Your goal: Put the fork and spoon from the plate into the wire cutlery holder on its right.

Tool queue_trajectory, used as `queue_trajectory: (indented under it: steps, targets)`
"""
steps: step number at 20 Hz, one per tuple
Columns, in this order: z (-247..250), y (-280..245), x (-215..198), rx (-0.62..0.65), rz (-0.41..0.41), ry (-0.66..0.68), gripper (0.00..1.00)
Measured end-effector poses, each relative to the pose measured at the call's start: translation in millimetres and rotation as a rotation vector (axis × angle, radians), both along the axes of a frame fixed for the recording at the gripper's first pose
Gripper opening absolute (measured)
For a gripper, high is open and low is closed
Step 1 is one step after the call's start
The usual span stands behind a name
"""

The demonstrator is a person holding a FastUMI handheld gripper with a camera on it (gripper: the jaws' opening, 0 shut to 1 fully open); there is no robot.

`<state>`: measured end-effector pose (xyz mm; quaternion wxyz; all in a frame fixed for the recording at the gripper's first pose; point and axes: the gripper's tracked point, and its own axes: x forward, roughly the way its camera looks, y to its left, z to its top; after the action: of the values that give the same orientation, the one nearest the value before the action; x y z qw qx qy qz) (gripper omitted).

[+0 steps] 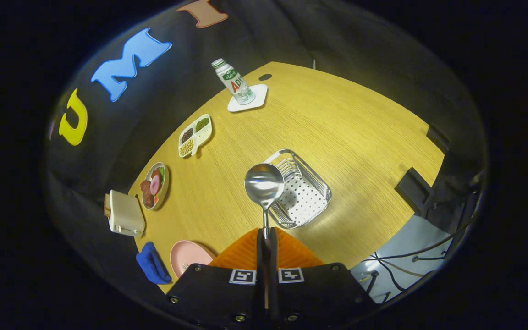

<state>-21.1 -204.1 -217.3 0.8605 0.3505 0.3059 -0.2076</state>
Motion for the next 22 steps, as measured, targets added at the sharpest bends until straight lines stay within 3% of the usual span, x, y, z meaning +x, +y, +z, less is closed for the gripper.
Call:
queue_trajectory:
  steps: [22]
  targets:
    - [11.5,-14.9,-6.5,-0.001,-0.076,0.008,0.12]
